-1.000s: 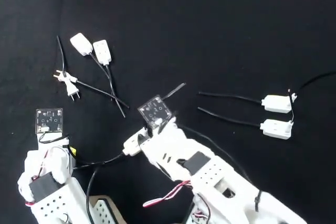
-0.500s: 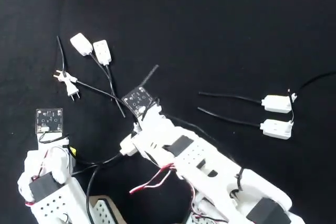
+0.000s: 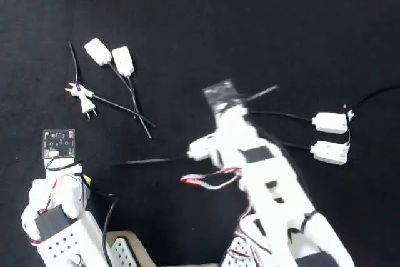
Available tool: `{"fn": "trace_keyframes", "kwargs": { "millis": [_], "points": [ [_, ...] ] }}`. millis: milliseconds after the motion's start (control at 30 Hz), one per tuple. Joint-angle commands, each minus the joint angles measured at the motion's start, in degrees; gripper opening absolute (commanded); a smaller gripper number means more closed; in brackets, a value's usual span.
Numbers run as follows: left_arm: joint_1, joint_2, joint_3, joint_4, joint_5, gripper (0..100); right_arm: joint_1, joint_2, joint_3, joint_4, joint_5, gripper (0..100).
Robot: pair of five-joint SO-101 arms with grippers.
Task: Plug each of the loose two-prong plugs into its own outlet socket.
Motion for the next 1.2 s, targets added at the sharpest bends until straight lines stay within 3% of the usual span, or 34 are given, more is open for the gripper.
{"fn": "trace_keyframes", "kwargs": {
  "millis": [0, 167, 367, 900, 1167],
  "points": [
    [-0.3, -0.5, -0.4, 0.5, -0.5, 22, 11.0, -2.1, -0.6, 0.4, 4.2, 1.1],
    [-0.3, -0.5, -0.4, 0.5, -0.5, 22, 20.9, -2.2, -1.9, -9.7, 7.7, 1.1],
    [-0.3, -0.5, -0.4, 0.5, -0.5, 22, 27.3, 0.2, -6.2, -18.5, 8.7, 1.1],
    [-0.4, -0.5, -0.4, 0.6, -0.5, 22, 41.2, 43.6, -47.4, -19.3, 8.4, 1.1],
    [-0.3, -0.5, -0.4, 0.6, -0.5, 22, 41.2, 47.3, -46.5, -18.9, 9.0, 2.5]
  ]
}}
